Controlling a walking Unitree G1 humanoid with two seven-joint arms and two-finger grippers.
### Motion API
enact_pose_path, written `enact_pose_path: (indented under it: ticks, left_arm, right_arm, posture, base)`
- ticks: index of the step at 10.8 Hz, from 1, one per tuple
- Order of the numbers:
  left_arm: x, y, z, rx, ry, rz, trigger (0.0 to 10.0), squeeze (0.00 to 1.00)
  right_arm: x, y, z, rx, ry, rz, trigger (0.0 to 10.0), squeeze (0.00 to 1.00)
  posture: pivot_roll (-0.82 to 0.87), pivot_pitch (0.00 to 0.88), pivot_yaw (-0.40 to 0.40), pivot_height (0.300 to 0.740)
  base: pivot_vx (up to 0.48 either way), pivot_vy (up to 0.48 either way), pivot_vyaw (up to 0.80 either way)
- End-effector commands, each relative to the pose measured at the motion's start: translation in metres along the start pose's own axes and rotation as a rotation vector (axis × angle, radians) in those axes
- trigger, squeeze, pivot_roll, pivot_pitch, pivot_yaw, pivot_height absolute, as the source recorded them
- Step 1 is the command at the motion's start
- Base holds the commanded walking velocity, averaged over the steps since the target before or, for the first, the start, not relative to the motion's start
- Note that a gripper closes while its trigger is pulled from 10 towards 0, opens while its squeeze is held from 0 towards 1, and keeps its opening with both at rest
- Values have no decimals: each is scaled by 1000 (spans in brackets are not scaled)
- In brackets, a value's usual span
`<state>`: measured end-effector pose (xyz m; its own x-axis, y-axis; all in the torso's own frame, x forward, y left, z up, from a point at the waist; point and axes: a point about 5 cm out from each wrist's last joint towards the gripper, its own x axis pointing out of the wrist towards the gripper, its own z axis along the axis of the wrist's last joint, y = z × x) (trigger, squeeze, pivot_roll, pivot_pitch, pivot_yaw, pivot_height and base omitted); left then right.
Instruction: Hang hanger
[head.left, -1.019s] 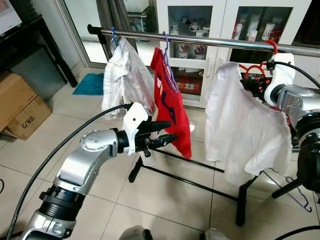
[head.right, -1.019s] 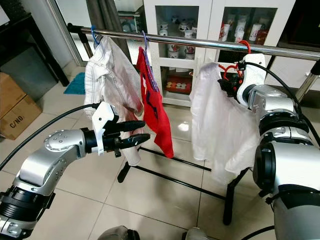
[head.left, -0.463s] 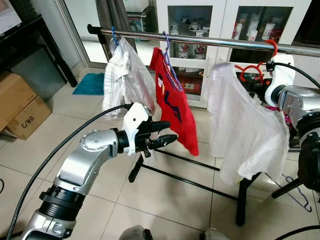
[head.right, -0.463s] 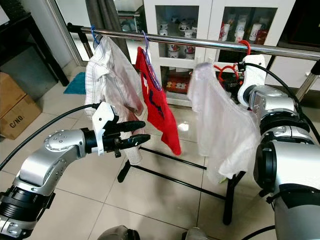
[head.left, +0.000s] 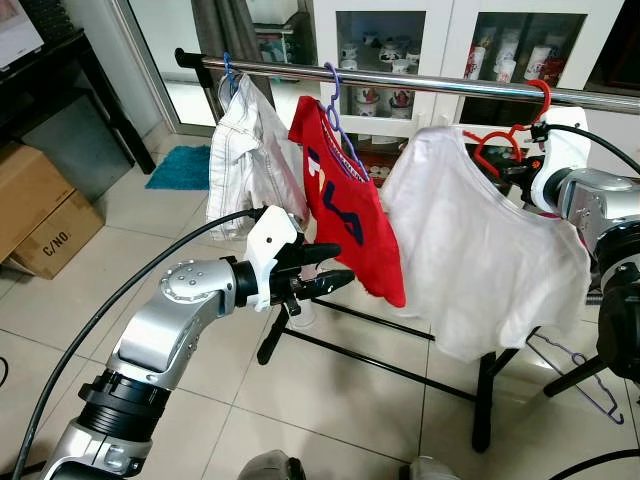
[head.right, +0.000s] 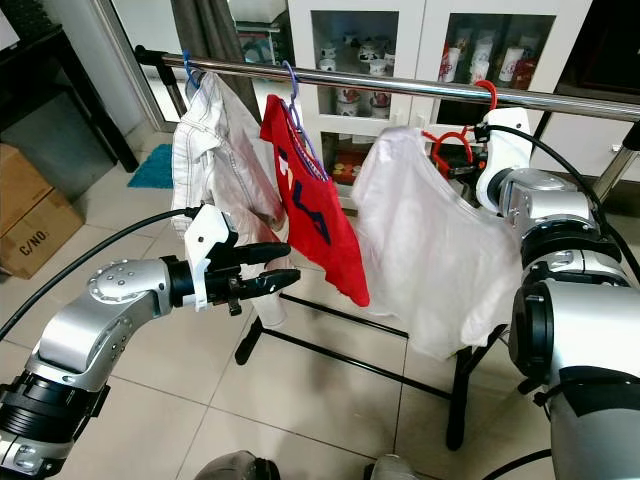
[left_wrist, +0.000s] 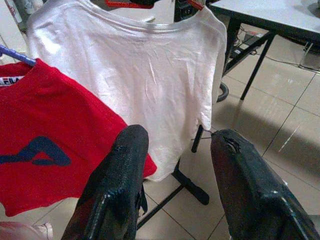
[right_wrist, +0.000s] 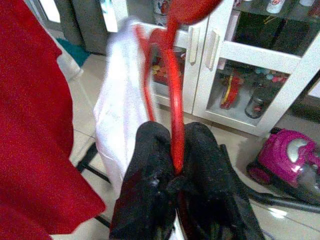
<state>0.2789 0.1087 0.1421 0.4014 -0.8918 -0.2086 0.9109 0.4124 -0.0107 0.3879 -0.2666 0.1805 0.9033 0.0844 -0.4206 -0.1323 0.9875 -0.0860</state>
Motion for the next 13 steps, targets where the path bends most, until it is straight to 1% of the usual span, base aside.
enact_pose_path:
  ticks: [1,2,5,6,7,9,10,11,12,13]
  left_arm:
    - [-2,2,0,18,15,1,10000,0]
    - [-2,2,0,21,17,0,10000,0]
    - [-1,0,0,22,16,-16,10000,0]
    - [0,0,1,22,13,-21,10000,0]
    - [0,1,1,23,12,-22,10000,0]
    - [0,1,2,25,13,-26,10000,0]
    - [0,2,2,26,14,-27,10000,0]
    - [0,2,3,27,15,-28,10000,0]
    - [0,3,3,29,16,-29,10000,0]
    - [0,4,3,30,18,-28,10000,0]
  right_arm:
    - [0,5,14,-32,-40,27,10000,0]
    - [0,5,15,-19,-43,50,10000,1000]
    - [-4,1,21,-72,-23,77,10000,1000]
    - [-6,-2,22,-89,-1,87,10000,1000]
    - [-8,-4,22,-99,13,88,10000,1000]
    - [-10,-7,20,-151,60,100,10000,1000]
    - [-9,-8,18,-163,74,79,10000,1000]
    - [-9,-9,16,-141,72,51,10000,0]
    - [-8,-8,16,-94,59,45,1804,0]
    - [-7,-6,15,-84,60,44,0,0]
  posture:
    - [-104,0,125,740]
    - [-103,0,120,740]
    - [-99,0,109,740]
    - [-102,0,110,740]
    - [-102,0,110,740]
    - [-105,0,113,740]
    - [-106,0,115,740]
    - [-104,0,115,740]
    - [-102,0,116,740]
    - [-101,0,116,740]
  base:
    - [0,0,0]
    - [0,0,0]
    - [0,0,0]
    - [0,0,0]
    - [0,0,0]
    - [0,0,0]
    - [0,0,0]
    - [0,0,0]
    - [0,0,0]
    - [0,0,0]
